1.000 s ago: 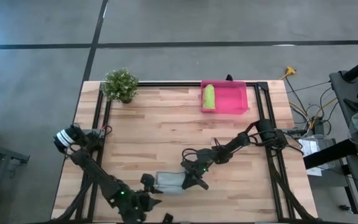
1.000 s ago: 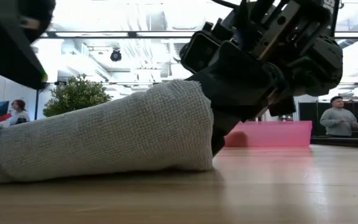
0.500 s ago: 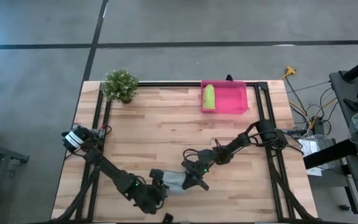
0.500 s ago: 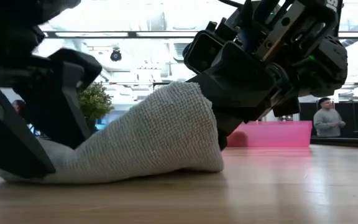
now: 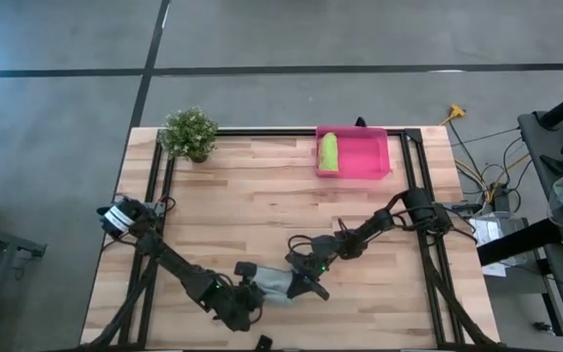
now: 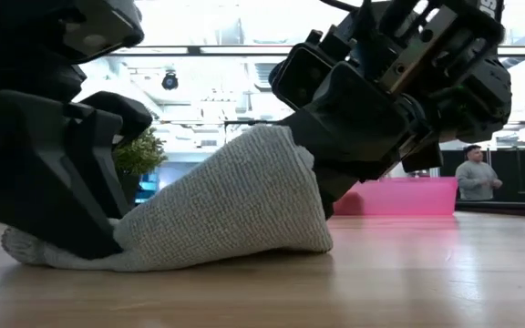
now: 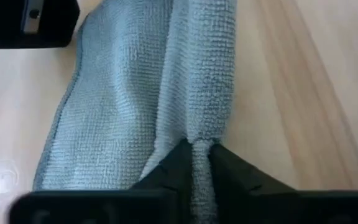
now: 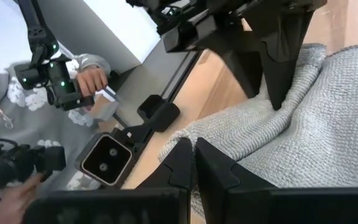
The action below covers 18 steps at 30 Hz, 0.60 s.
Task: Roll microfiber towels into tight, uniform cylinder then place into a basket
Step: Roll the gray microfiber cloth
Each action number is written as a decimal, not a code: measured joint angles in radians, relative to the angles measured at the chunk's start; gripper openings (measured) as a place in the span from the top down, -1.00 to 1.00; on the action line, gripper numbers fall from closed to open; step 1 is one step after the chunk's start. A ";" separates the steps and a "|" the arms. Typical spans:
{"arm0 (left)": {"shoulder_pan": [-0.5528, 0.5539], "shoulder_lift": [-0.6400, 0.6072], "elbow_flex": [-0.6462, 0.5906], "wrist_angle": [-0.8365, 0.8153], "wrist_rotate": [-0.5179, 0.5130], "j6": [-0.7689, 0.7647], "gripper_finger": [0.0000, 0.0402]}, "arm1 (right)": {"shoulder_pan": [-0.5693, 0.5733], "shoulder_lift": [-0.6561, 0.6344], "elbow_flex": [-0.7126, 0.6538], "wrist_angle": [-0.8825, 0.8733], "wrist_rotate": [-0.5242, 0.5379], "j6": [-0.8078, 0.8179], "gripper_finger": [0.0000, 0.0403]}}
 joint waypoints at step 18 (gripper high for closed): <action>0.164 -0.023 -0.016 0.108 0.561 -0.110 0.99 | 0.028 -0.136 -0.017 -0.185 -0.031 -0.448 0.65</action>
